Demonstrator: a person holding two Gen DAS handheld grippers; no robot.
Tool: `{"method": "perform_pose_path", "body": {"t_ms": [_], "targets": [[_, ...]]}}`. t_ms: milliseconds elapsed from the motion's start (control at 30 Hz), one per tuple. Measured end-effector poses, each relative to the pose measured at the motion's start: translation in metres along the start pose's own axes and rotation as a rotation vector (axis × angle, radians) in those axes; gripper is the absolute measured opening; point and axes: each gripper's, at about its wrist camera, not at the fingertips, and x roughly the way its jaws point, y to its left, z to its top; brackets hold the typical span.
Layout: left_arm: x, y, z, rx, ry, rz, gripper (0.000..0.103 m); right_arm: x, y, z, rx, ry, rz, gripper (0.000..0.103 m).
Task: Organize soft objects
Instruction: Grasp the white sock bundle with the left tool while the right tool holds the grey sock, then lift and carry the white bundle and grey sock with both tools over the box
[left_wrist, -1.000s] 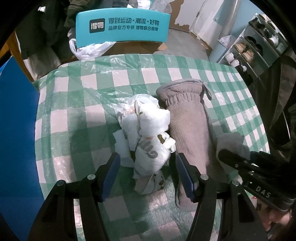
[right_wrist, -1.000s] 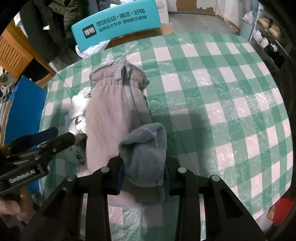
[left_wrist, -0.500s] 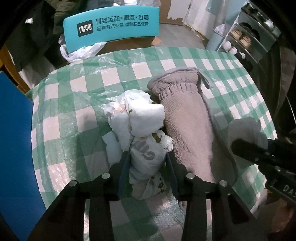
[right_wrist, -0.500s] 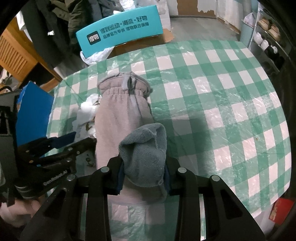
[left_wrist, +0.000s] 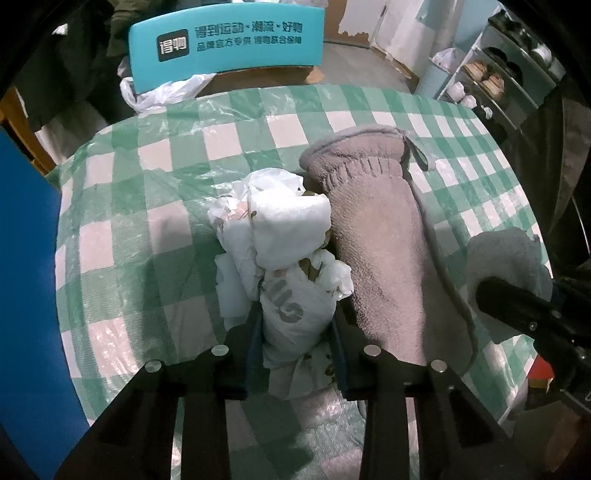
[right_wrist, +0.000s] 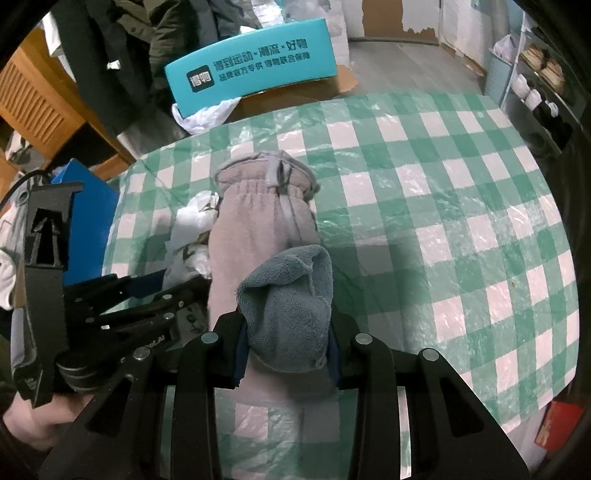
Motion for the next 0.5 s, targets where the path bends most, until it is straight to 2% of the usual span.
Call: {"method": "perform_pose_path", "body": {"t_ms": [500], "targets": [[-0.056, 0.007, 0.001, -0.031, -0.084, -0.085, 0.032, -0.018, 0.015, 0.006, -0.030, -0.043, 0.008, 0.033]]}}
